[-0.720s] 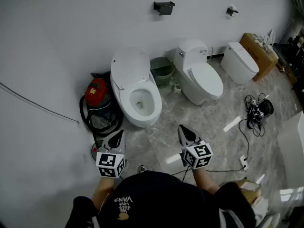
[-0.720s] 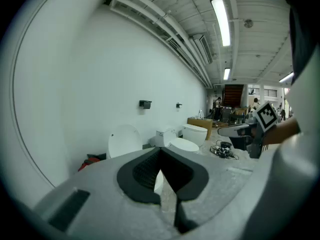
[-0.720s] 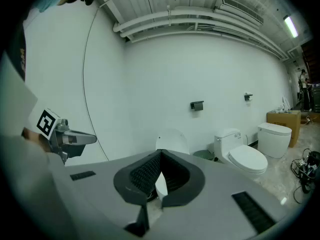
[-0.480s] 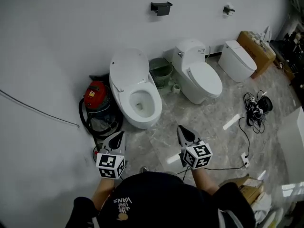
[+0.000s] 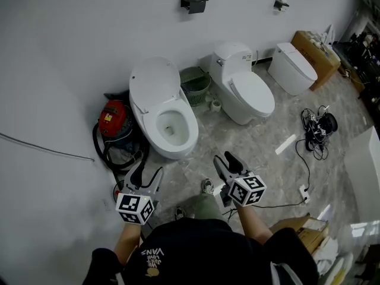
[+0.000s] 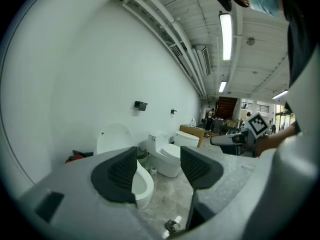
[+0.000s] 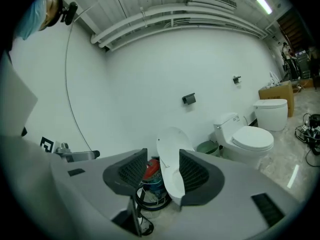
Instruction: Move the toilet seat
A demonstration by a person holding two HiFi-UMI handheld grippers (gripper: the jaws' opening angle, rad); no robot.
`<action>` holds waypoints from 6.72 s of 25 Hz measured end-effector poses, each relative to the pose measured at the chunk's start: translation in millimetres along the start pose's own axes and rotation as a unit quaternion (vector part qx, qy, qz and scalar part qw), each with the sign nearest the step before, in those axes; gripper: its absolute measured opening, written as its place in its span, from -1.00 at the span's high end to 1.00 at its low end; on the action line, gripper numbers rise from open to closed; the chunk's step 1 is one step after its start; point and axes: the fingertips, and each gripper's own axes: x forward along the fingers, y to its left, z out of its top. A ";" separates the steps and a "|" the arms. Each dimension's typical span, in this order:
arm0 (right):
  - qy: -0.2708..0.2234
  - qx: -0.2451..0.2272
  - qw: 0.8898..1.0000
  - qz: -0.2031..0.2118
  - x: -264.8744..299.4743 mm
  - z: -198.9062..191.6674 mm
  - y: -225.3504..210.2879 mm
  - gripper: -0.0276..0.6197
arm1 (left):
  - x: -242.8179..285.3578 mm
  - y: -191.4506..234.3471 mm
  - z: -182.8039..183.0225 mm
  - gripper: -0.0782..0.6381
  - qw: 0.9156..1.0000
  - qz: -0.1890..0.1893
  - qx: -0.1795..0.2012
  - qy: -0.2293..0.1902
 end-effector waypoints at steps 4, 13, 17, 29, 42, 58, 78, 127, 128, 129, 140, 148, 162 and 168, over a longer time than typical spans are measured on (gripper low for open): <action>0.012 0.012 1.000 -0.001 19.3 7.9 -26.8 0.31 | 22.7 12.3 -3.1 -0.03 0.999 0.031 -0.018 0.009; 0.037 0.013 0.999 0.030 68.4 38.9 -91.1 0.29 | 93.8 4.2 20.3 -0.07 0.997 0.073 -0.012 -0.001; 0.046 0.014 0.998 0.050 92.8 46.8 -120.6 0.30 | 122.7 0.0 22.0 -0.07 0.995 0.095 -0.010 0.000; 0.118 -0.006 0.986 0.118 157.6 46.7 -172.3 0.30 | 171.3 5.6 -7.7 -0.10 0.981 0.185 -0.058 0.023; 0.170 0.038 0.979 0.104 221.8 11.7 -201.8 0.31 | 198.6 58.6 -59.8 -0.06 0.967 0.214 -0.112 0.081; 0.222 0.036 0.974 0.039 301.9 -70.3 -232.5 0.34 | 252.9 147.1 -151.3 -0.06 0.951 0.217 -0.169 0.143; 0.389 0.066 0.919 -0.019 359.5 -249.4 -256.2 0.20 | 283.7 198.8 -317.9 -0.06 0.894 0.199 -0.320 0.241; 0.369 0.257 0.891 -0.061 410.8 -286.2 -263.6 -0.13 | 319.4 234.2 -371.7 -0.22 0.776 0.186 -0.579 0.167; 0.361 0.263 0.893 -0.058 409.4 -276.9 -260.9 -0.13 | 318.2 233.3 -362.8 -0.23 0.777 0.185 -0.580 0.160; 0.352 0.269 0.895 -0.056 408.4 -267.2 -258.3 -0.13 | 317.1 232.8 -353.8 -0.23 0.778 0.183 -0.581 0.154; 0.264 0.319 0.910 -0.023 415.0 -156.3 -226.6 -0.09 | 312.7 240.7 -246.1 -0.29 0.799 0.142 -0.576 0.097; 0.205 0.324 0.923 -0.010 436.7 -93.3 -207.4 -0.08 | 319.2 258.2 -184.2 -0.33 0.810 0.113 -0.570 0.070; 0.107 0.357 0.928 -0.015 468.5 -23.0 -187.1 -0.02 | 334.3 288.6 -117.1 -0.36 0.822 0.058 -0.564 0.044; 0.100 0.340 0.935 0.010 474.2 -8.5 -171.3 -0.02 | 342.6 301.6 -93.8 -0.37 0.829 0.045 -0.557 0.033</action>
